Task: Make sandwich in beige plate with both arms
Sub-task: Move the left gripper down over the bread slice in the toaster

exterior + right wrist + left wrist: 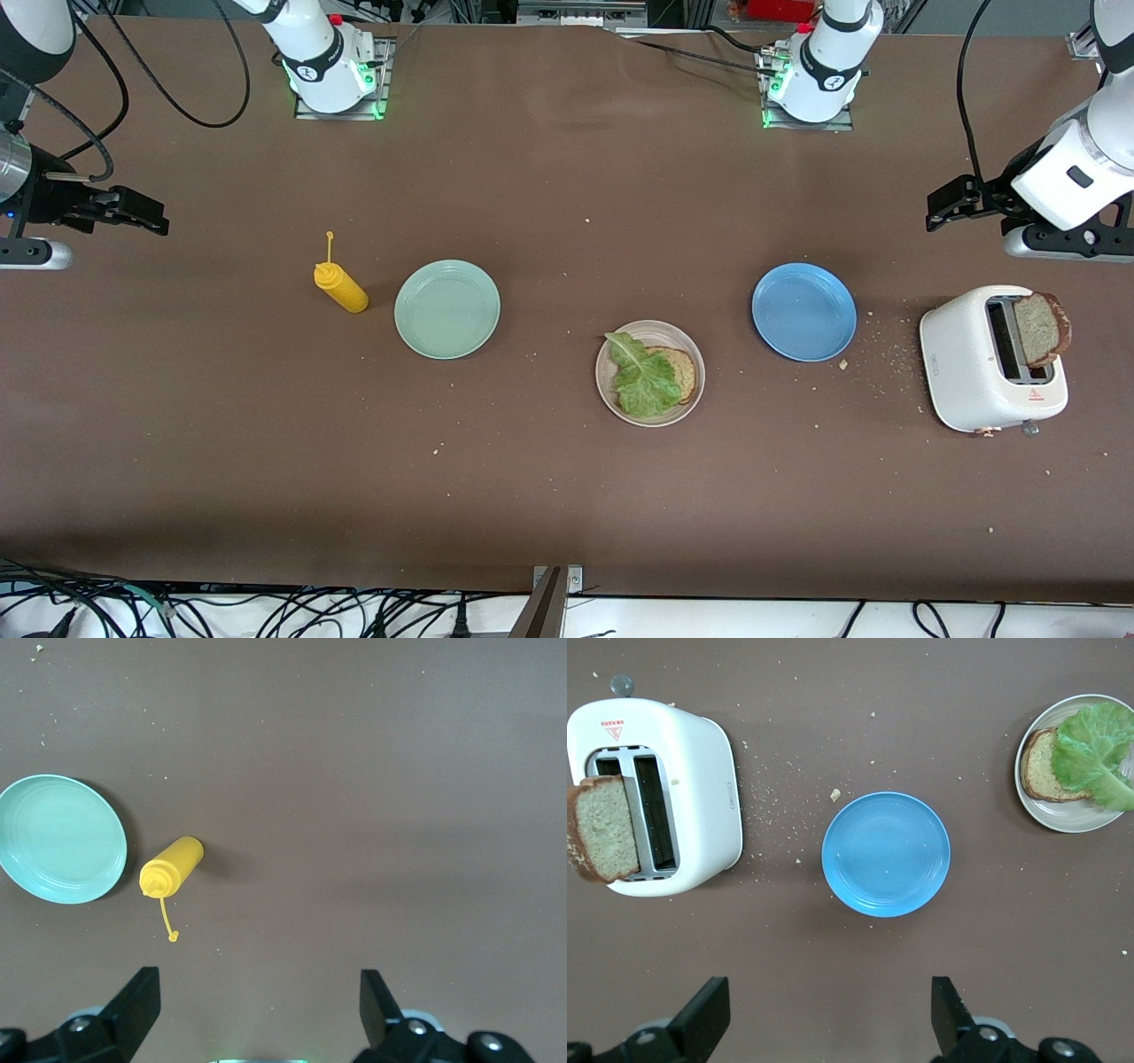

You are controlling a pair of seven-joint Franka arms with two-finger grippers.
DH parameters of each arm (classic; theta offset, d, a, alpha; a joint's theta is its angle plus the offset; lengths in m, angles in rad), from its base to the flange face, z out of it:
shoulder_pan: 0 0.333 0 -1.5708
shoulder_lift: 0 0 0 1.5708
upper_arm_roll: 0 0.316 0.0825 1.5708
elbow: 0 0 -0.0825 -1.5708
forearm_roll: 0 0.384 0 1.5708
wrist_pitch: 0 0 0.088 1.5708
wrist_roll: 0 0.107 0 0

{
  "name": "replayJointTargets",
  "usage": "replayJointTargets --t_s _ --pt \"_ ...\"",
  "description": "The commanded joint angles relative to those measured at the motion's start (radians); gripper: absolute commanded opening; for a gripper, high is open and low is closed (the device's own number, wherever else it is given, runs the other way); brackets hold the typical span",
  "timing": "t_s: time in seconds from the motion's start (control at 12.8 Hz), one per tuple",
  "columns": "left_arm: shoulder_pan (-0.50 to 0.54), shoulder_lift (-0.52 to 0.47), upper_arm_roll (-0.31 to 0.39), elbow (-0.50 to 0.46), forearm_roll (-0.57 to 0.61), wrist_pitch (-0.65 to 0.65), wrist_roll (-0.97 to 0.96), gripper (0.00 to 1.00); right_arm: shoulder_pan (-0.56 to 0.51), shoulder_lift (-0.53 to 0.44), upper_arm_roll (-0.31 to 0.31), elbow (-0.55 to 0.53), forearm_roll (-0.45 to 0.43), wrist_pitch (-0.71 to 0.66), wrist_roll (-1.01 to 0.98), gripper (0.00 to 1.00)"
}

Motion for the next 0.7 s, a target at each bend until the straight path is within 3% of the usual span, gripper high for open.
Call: replayJointTargets --t_s 0.0,0.16,0.47,0.62 --pt "0.005 0.015 -0.006 0.025 0.021 -0.008 0.004 1.00 -0.054 -0.005 0.055 -0.009 0.007 0.011 -0.010 1.00" --pt "0.013 0.018 -0.006 0.026 0.021 -0.008 0.003 1.00 -0.050 0.006 0.058 -0.005 0.007 0.017 -0.004 1.00" --pt "0.048 0.110 -0.006 0.147 0.067 -0.008 0.004 1.00 -0.048 0.015 0.059 -0.008 0.005 0.018 -0.001 1.00" --pt "0.057 0.124 -0.006 0.158 0.097 -0.008 0.004 1.00 -0.047 0.020 0.059 -0.009 0.007 0.030 -0.001 1.00"
